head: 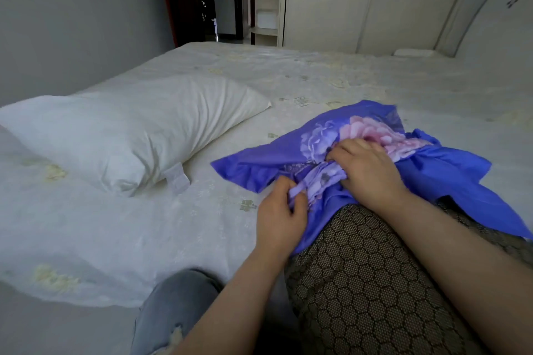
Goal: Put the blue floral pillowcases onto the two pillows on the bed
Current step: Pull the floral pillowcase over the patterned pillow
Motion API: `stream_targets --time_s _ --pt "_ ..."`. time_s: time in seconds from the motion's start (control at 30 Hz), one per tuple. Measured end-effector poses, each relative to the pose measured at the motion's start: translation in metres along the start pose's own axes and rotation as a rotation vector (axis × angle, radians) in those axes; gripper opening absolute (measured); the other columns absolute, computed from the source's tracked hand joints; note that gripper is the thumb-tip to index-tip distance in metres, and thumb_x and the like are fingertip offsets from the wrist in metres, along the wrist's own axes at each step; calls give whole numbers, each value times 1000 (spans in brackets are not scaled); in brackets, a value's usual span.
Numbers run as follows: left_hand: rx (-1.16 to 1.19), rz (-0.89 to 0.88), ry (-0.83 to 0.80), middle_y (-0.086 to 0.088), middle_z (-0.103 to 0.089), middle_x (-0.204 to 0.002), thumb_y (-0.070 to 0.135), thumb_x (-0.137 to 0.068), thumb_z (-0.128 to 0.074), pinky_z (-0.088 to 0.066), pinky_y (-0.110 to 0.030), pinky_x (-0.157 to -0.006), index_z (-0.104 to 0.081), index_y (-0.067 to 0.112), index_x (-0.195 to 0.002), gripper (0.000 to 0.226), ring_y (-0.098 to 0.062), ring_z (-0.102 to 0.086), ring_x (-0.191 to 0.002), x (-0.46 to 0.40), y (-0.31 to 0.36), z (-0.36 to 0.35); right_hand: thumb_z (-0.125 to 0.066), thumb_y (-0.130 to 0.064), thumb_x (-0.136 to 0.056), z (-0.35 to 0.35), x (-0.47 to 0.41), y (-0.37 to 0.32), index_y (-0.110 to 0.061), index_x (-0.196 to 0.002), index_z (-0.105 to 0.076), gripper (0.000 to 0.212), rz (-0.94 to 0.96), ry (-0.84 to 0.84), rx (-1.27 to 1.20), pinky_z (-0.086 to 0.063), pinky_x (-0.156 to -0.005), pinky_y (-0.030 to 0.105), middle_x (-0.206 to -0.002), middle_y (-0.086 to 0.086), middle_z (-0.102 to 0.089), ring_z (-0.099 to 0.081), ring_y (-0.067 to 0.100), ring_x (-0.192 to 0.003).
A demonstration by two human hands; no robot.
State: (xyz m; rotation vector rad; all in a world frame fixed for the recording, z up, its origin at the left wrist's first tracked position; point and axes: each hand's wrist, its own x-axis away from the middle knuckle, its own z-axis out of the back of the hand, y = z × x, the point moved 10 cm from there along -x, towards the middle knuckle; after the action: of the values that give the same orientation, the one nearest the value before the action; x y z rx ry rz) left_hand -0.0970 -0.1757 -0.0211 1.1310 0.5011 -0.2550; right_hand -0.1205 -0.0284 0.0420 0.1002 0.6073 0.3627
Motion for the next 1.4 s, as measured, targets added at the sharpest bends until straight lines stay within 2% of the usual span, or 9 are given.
stream_targets --time_s 0.23,0.4,0.53,0.73,0.87,1.03,1.17,1.3,1.4 --pt "-195 22 44 -13 -55 -95 20 -84 -44 -39 -32 -74 -62 7 -88 22 -33 -56 -84 -14 -25 7 -51 -8 -69 30 13 -25 -16 -97 -69 34 111 208 -105 -35 -78 34 -110 8 -63 -50 26 -99" --pt "-73 -98 -10 5 -46 -63 34 -86 -43 -31 -29 -58 -42 22 -66 24 -14 -43 -64 -1 12 7 -59 -18 -69 -2 6 5 -18 -105 -66 37 -57 -46 -90 -39 -80 33 -108 3 -62 -58 27 -99" --pt "-189 75 -153 0 -65 -87 43 -85 -61 -42 -33 -65 -55 22 -97 25 -24 -58 -80 -8 -16 0 -46 -25 -69 0 6 1 -20 -112 -65 47 -67 -65 -134 -45 -82 33 -113 0 -62 -59 25 -101" --pt "-324 -298 -63 -7 -56 -83 23 -83 -48 -37 -30 -73 -56 10 -74 17 -26 -47 -82 -3 5 7 -43 -29 -69 7 7 -5 -24 -105 -69 44 -44 -36 -174 -40 -78 29 -105 -2 -65 -62 23 -95" --pt "-327 -188 -95 -3 -51 -65 44 -87 -39 -35 -32 -60 -42 20 -70 30 -24 -48 -71 -5 -7 7 -47 -29 -69 7 7 -10 -23 -99 -69 38 -27 -9 -135 -33 -77 29 -101 -1 -66 -63 25 -90" --pt "-245 63 -92 -10 -63 -101 45 -94 -29 -34 -33 -79 -56 14 -104 42 -28 -45 -100 -9 -39 5 -45 -20 -65 28 15 -45 -18 -91 -70 36 181 71 -9 -38 -76 35 -81 0 -62 -59 25 -77" --pt "-149 187 -88 -13 -61 -95 37 -97 -42 -33 -32 -72 -50 14 -97 24 -31 -49 -98 -16 -47 0 -49 -29 -70 30 13 -66 -20 -75 -64 19 166 -207 53 -38 -64 30 -77 1 -64 -63 26 -79" --pt "-564 -123 -106 -8 -62 -78 40 -87 -39 -35 -34 -63 -52 18 -97 27 -30 -53 -79 -15 -14 2 -59 -57 -78 15 14 -46 -26 -100 -65 38 9 -682 -147 -45 -79 28 -103 -2 -66 -60 21 -99" --pt "-663 -288 -146 -4 -65 -72 38 -90 -35 -40 -33 -61 -58 20 -95 30 -30 -56 -71 3 0 -4 -54 -70 -71 25 9 -8 -27 -91 -71 51 -239 -507 -531 -47 -87 32 -93 -7 -69 -62 12 -94"
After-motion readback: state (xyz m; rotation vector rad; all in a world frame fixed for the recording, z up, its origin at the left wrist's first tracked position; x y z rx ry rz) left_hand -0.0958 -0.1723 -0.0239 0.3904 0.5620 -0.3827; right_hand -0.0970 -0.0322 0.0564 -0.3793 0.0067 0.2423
